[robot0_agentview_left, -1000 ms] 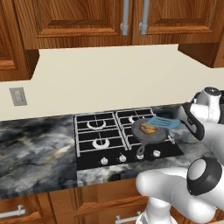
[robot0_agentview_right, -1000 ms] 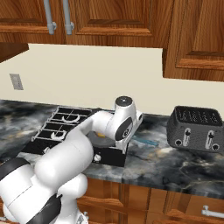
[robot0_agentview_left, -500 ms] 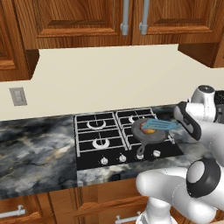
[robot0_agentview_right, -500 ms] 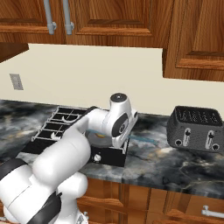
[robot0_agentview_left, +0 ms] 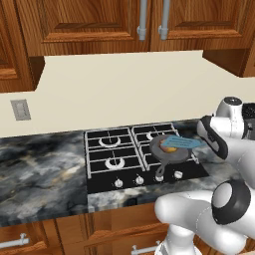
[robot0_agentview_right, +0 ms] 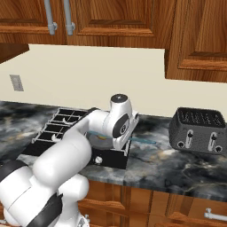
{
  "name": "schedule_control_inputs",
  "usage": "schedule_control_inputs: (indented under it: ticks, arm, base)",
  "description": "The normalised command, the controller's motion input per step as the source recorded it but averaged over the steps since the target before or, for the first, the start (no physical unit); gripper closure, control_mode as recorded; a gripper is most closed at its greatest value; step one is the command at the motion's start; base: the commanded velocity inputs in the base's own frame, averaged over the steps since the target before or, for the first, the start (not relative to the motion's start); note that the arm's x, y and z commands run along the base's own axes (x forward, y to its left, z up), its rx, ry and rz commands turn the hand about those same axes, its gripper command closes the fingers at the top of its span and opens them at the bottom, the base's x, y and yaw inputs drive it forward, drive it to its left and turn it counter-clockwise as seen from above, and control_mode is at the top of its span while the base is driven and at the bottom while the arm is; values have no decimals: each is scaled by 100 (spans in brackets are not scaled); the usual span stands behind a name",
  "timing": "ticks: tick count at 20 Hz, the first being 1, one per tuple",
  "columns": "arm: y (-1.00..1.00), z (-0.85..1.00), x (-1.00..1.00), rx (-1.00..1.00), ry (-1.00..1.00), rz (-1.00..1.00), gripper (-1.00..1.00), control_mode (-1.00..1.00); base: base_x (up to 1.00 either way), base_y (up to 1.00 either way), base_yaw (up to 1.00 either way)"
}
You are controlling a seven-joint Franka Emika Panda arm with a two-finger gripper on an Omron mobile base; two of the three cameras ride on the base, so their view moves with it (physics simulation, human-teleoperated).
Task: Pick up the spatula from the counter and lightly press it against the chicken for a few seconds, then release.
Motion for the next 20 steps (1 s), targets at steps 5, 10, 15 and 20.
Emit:
schedule_control_inputs:
  ticks: [5,10,15,20]
  arm:
    - [0,-1,1,0,2,0,100,-100]
    - [0,-4,7,0,0,0,100,-100]
    - [0,-13,7,0,0,0,100,-100]
    - [0,-17,15,-1,0,0,100,-100]
  base:
    - [0,0,0]
    - [0,0,0]
    - [0,0,0]
    - [0,0,0]
